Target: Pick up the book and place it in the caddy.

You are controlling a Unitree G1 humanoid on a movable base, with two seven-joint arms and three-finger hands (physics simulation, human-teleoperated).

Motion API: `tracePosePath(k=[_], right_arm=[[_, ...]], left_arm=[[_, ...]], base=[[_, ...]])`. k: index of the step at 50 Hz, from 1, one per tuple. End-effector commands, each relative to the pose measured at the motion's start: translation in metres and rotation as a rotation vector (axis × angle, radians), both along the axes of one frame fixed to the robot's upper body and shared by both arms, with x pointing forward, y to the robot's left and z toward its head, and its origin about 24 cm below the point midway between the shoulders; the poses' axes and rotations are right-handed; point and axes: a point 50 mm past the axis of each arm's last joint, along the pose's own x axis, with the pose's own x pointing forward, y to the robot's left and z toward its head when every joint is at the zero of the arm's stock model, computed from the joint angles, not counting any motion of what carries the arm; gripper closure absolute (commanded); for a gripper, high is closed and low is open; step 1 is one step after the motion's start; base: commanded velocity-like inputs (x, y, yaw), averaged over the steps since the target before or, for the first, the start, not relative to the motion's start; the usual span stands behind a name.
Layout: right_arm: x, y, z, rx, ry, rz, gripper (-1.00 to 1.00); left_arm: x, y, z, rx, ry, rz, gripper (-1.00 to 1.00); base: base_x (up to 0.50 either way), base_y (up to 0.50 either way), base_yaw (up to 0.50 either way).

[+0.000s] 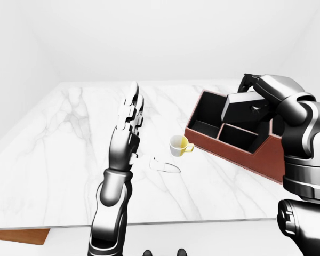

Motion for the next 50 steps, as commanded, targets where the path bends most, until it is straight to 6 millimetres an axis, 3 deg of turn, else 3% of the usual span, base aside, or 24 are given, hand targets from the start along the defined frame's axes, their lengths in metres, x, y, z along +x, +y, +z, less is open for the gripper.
tracePosePath(k=[1, 8, 23, 50], right_arm=[[0.005, -0.013, 0.003, 0.043, 0.016, -0.031, 1.0], [0.007, -0.02, -0.002, 0.081, 0.025, -0.037, 1.0], [0.016, -0.017, -0.005, 0.126, 0.005, -0.014, 1.0], [0.03, -0.043, -0.023, 0.274, -0.022, -0.086, 1.0]], left_arm=[[-0.003, 0.001, 0.002, -0.006, -0.009, 0.0, -1.0], [-0.005, 0.001, 0.003, -0.007, -0.018, 0.0, -1.0], [-0.006, 0.001, 0.006, -0.009, -0.031, -0.003, -1.0], [-0.01, 0.002, 0.01, -0.014, -0.053, -0.001, -1.0]], base=[[0.0, 0.0, 0.0], [0.0, 0.0, 0.0], [0.0, 0.0, 0.0], [0.0, 0.0, 0.0]])
